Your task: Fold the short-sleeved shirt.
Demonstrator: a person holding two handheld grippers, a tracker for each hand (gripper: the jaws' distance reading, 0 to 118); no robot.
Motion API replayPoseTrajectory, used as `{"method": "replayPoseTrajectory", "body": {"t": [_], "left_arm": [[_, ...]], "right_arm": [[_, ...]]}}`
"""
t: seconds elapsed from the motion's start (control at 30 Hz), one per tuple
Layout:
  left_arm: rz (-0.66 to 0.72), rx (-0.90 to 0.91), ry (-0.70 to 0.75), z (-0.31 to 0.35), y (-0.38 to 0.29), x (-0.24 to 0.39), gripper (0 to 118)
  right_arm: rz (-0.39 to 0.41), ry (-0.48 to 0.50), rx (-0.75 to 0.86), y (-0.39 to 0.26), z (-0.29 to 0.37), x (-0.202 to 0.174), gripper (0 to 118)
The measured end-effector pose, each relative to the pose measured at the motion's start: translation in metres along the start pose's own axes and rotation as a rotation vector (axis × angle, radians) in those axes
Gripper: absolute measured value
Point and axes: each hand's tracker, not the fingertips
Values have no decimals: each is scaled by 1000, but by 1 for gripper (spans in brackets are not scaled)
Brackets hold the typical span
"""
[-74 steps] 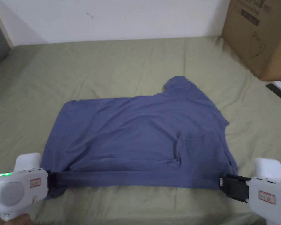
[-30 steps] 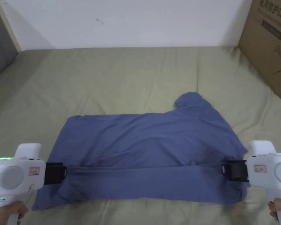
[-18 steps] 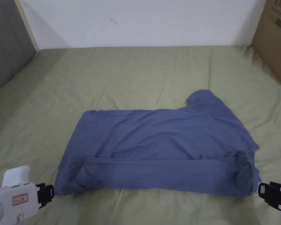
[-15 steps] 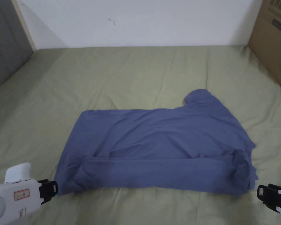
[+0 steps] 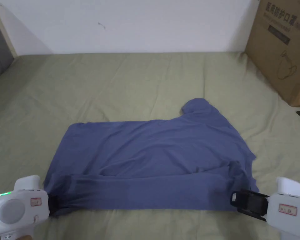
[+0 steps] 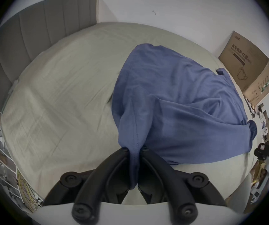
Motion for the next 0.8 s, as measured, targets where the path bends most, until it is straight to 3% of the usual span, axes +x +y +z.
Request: {"method": "replayPoseTrajectory", "body": {"t": [0.13,0.17,0.2,0.23,0.27,0.3,0.37,0.53,0.8], "left_arm": [[-44,4,9,3,1,2,4],[-56,8,13,4,1,3,4],[-58,9,12,6,2,3,4],[-63,9,6,8,4,3,4],[-69,13,-1,15,0,4,4],[-76,17,-4,18,2,4,4],[-80,27,-17,24,6,3,4],[-140,38,-10,47,5,11,4],[-157,-19,4,84,-56,-6,4]], "right_arm": [[72,-97,-38,17,-42,-9,103],[89,-121,-77,17,-58,-10,97],[66,-146,-116,15,-69,-12,70],[103,-219,-115,11,-75,-20,66],[145,-192,-75,9,-71,-27,65],[196,-206,-74,11,-61,-34,52],[245,-227,-55,9,-49,-40,5],[143,-130,-57,11,-17,-32,5],[126,-105,-109,-30,43,-4,5]]}}
